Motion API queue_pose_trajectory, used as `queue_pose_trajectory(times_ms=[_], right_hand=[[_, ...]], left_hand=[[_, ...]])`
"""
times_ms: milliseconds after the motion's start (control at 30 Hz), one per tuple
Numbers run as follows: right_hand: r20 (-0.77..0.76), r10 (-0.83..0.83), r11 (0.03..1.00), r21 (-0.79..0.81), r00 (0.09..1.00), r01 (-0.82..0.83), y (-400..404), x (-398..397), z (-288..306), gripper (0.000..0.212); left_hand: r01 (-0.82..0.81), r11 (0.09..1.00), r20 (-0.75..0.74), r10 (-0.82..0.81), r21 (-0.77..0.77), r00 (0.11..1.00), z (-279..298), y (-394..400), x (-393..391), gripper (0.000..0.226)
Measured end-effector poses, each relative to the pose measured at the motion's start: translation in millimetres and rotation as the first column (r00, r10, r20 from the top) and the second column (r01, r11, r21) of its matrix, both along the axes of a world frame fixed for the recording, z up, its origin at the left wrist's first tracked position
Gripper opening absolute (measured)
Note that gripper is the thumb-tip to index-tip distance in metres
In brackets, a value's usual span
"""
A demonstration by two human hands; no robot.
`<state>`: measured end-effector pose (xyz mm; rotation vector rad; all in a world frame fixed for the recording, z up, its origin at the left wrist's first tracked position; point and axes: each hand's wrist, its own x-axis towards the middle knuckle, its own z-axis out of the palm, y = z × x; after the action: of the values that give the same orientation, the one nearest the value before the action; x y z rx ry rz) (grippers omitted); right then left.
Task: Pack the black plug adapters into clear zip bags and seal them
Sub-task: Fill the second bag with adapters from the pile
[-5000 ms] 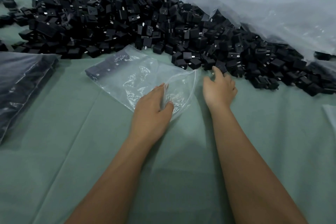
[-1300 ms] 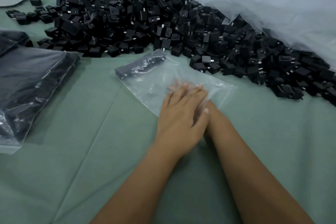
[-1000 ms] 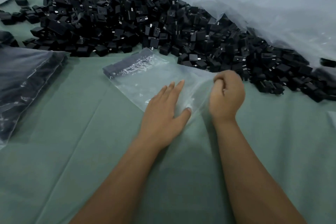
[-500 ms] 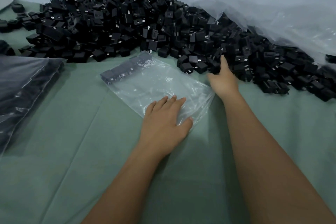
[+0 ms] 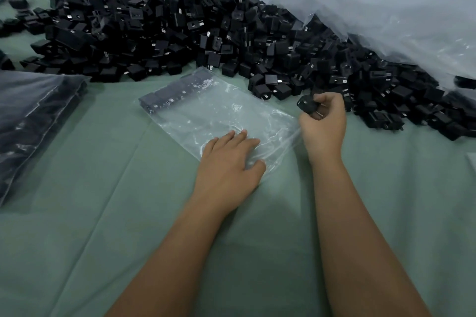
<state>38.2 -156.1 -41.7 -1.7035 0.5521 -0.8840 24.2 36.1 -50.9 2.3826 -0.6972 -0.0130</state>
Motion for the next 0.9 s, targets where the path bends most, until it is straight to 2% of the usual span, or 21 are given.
queue_pose_trajectory(times_ms=[100, 200, 333, 433, 533, 600, 667, 800, 900], right_hand=[[0.048, -0.017, 1.000, 0.011, 0.999, 0.016, 21, -17, 3, 0.035], [0.074, -0.029, 0.997, -0.065, 0.997, 0.034, 43, -36, 5, 0.028], [0.041, 0.173, 0.960, -0.229, 0.984, -0.159, 70, -57, 3, 0.025], [-0.011, 0.274, 0.924, -0.275, 0.962, -0.267, 80, -66, 1, 0.024], [-0.027, 0.189, 0.877, -0.445, 0.982, -0.181, 81, -72, -3, 0.027], [-0.034, 0.120, 0.857, -0.501, 0.992, -0.121, 80, -76, -2, 0.030], [-0.108, 0.110, 0.829, -0.539, 0.988, -0.151, 79, -79, -2, 0.032], [-0.312, 0.161, 0.759, -0.567, 0.936, -0.319, 77, -79, -5, 0.038], [-0.320, 0.237, 0.810, -0.456, 0.917, -0.368, 78, -82, -4, 0.046]], left_hand=[[-0.006, 1.000, -0.003, 0.006, -0.019, 1.000, 1, 0, 0, 0.046], [-0.015, 0.993, -0.030, 0.012, -0.117, 0.999, 4, 0, 0, 0.044], [-0.120, 0.938, -0.077, 0.101, -0.325, 0.992, 8, 4, -6, 0.044], [-0.173, 0.904, -0.013, 0.183, -0.391, 0.983, 9, 9, -10, 0.040], [-0.236, 0.886, 0.050, 0.278, -0.398, 0.959, 10, 11, -12, 0.026], [-0.273, 0.870, 0.052, 0.321, -0.410, 0.946, 10, 11, -13, 0.018], [-0.300, 0.841, 0.023, 0.347, -0.451, 0.937, 11, 12, -14, 0.012], [-0.345, 0.747, -0.068, 0.375, -0.569, 0.924, 15, 14, -15, 0.014], [-0.319, 0.718, -0.049, 0.370, -0.619, 0.928, 15, 14, -16, 0.013]])
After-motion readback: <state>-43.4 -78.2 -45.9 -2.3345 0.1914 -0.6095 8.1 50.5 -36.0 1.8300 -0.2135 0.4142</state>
